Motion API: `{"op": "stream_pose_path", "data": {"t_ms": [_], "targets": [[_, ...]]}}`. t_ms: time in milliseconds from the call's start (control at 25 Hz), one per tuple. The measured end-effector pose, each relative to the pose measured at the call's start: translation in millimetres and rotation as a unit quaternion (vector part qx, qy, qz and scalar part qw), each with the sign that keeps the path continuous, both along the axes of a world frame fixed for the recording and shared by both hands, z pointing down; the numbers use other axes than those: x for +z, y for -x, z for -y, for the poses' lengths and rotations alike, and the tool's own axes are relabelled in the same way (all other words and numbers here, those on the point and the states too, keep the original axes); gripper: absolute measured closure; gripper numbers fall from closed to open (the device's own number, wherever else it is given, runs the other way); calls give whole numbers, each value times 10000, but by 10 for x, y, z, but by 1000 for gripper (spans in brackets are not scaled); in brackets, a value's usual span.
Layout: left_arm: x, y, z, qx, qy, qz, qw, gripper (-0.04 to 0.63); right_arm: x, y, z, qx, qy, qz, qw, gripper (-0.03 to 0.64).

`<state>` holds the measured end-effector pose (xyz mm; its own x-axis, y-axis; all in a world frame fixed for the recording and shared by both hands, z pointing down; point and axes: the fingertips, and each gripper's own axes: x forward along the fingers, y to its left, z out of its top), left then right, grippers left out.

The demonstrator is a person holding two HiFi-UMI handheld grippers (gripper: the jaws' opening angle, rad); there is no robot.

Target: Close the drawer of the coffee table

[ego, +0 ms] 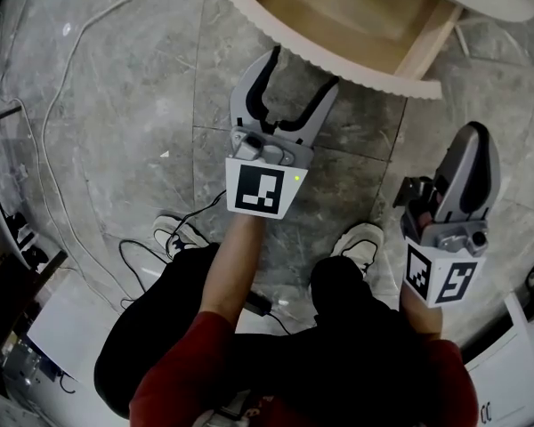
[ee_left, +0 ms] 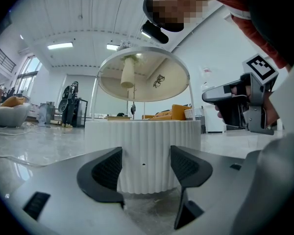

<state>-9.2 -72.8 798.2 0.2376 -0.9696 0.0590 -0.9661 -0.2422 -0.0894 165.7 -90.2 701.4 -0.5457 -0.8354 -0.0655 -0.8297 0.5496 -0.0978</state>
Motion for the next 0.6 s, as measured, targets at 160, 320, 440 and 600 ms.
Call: {"op": "stream_pose_path", "data": {"t_ms": [160,320,440,600], "targets": [[70,-35,165,15,164,41,9999,285,-30,-127,-11,141,-21,45,9999,591],[228,-49,319,-115,642,-163,9977,285,-39,-310,-27,342,-5,78,9994,591],[219,-86,505,-110,624,-170,9978,284,-28,-447,-33,498,20,69,9987,591],[185,-137,758,-107,522,-201,9984,285,-36,-574,-40,668,19,42,9978,591]]}}
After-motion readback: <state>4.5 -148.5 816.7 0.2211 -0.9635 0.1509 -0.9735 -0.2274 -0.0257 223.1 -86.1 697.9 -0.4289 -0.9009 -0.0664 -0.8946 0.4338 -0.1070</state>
